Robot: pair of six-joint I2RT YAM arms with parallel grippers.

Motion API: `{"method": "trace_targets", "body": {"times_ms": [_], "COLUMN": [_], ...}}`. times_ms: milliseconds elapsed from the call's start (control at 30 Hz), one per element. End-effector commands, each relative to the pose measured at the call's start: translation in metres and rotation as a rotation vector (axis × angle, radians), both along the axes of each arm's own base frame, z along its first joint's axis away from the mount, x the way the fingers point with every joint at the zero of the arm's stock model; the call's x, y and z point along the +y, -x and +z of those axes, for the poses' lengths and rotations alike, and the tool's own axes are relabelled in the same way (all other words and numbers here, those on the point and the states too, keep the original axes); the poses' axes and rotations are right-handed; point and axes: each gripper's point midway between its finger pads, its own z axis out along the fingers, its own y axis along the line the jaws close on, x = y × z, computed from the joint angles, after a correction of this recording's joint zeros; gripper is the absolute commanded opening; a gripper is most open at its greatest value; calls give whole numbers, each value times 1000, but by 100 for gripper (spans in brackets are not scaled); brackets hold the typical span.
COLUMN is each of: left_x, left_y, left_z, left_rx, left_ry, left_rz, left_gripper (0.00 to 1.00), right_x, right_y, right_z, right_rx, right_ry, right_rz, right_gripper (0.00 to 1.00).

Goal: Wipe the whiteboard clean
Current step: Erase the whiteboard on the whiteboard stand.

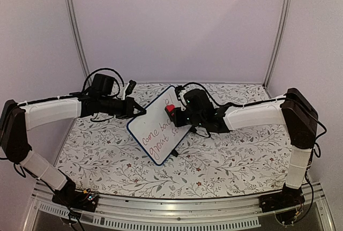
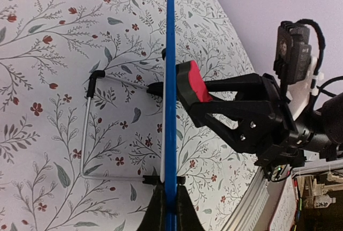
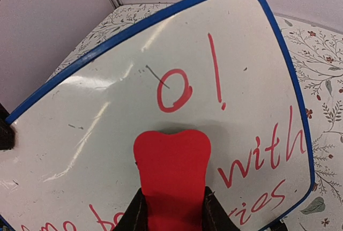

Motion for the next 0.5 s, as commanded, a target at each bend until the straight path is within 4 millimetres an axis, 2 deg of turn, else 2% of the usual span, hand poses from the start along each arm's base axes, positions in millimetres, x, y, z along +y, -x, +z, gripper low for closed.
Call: {"method": "trace_targets", "body": {"times_ms": [0,267,467], "left_x": [-14,-14,-15], "left_y": [7,8,9], "left_z": [25,27,28], "left_rx": [-69,-74,-74], "left_ry": [66,70,73], "left_rz": [-78,-80,-85], "left_gripper": [0,0,0], "right_x": [13,15,9], "right_y": [-13,-31,-28], "right_z": [13,24,11], "right_rx": [-29,-52,-30], "right_ry": [1,-13,7], "right_rz": [3,-24,-26], "right_gripper": [23,23,23]}}
